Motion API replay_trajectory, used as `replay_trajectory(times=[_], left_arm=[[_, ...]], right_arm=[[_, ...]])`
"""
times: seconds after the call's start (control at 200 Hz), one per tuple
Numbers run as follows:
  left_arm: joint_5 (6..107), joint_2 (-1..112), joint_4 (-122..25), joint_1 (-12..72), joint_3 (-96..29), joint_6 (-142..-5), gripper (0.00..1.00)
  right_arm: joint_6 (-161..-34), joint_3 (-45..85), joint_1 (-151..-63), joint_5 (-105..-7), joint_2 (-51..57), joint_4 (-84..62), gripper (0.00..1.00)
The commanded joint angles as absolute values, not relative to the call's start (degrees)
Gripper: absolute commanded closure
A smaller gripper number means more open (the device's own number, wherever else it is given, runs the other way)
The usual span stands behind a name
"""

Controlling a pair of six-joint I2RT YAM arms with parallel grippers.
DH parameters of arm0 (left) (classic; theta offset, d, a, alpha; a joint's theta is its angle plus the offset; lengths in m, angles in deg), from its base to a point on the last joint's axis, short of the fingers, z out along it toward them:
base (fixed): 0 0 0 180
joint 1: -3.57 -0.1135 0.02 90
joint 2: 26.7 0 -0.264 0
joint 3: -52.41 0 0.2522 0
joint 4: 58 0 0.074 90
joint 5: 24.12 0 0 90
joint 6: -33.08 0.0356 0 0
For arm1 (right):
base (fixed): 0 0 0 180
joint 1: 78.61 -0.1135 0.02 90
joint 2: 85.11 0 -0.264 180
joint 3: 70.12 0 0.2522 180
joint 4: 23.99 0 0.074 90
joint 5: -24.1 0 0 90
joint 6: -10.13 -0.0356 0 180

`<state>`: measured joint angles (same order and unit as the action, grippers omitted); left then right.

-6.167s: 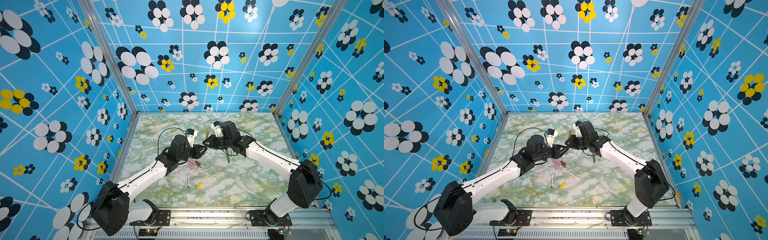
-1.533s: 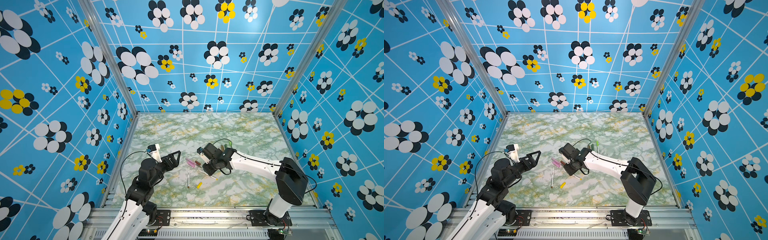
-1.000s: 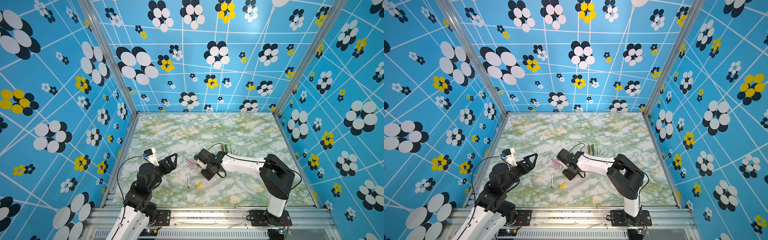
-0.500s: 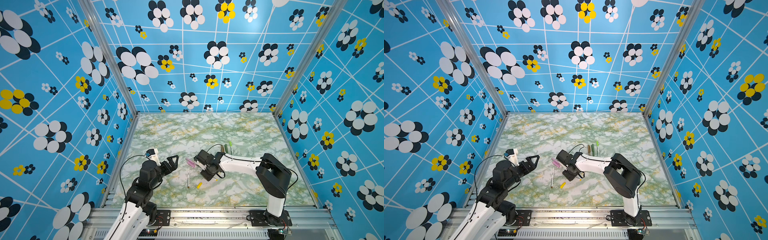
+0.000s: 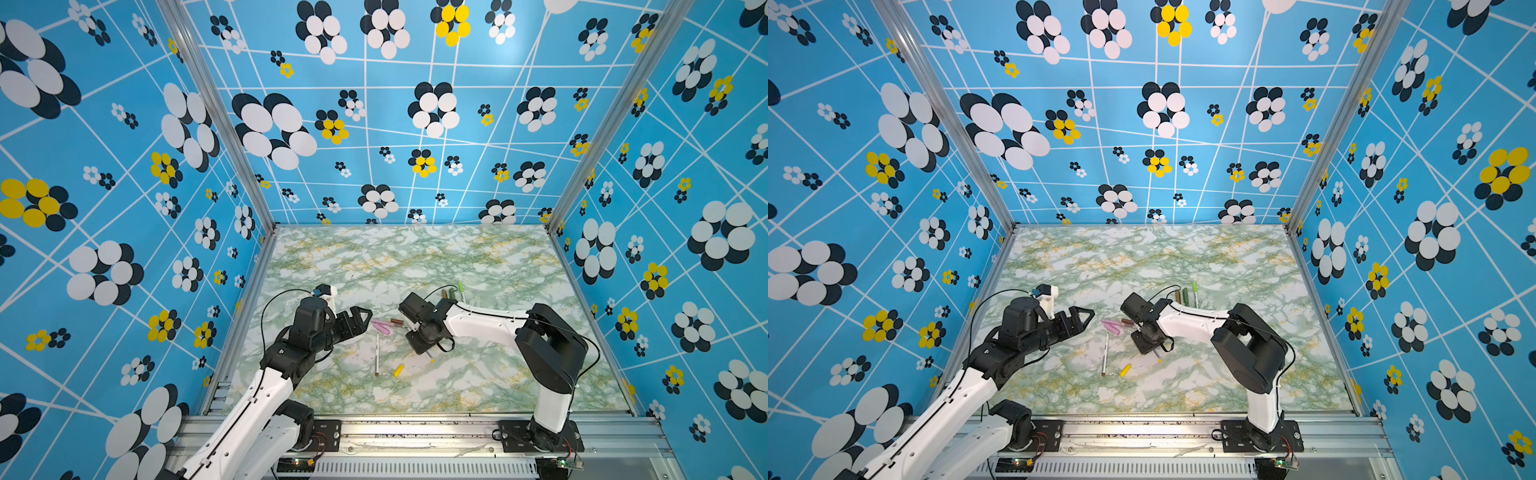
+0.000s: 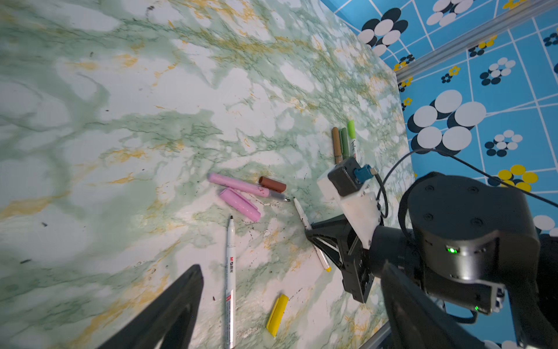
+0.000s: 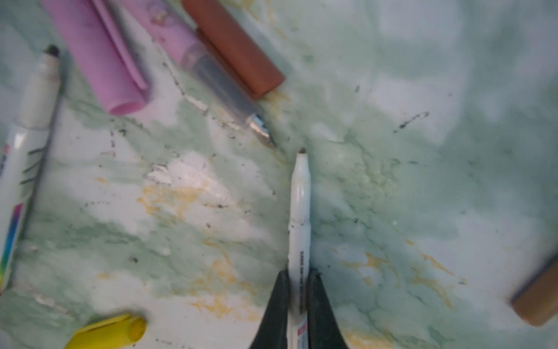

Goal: Insert the pens into the pen caps
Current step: 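Lift the white marker toward the left gripper while the left gripper approaches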

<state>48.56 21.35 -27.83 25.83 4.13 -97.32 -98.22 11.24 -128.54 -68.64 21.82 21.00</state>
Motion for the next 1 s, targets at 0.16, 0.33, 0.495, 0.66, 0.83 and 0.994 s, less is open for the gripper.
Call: replay_trajectory(times=[0.16,0.33,0.495,0.66,0.83,0.994], left_arm=[[47.2,30.7,-27.8,36.9,-1.7,-92.2,0.08],[47.1,37.0,-31.5,41.9,-2.0,-96.0,0.13],[50.0,42.1,-33.0,45.7,-3.3,-98.9,0.17],[53.6,48.3,-31.3,50.3,-7.5,-98.0,0.23],[56.5,54.3,-29.0,52.9,-11.1,-96.2,0.28],[56.0,59.3,-29.9,53.4,-12.1,-96.4,0.32]], right_arm=[[-107.8,9.9,-125.2,-65.5,23.2,22.3,0.89],[-111.4,10.6,-123.5,-63.0,23.3,20.9,0.89],[-114.4,12.0,-122.6,-61.3,23.6,20.1,0.89],[-117.2,12.9,-122.3,-59.6,24.6,18.7,0.89],[-120.0,12.8,-121.9,-58.0,24.8,16.3,0.89],[-121.4,12.9,-121.5,-57.6,24.5,15.0,0.89]])
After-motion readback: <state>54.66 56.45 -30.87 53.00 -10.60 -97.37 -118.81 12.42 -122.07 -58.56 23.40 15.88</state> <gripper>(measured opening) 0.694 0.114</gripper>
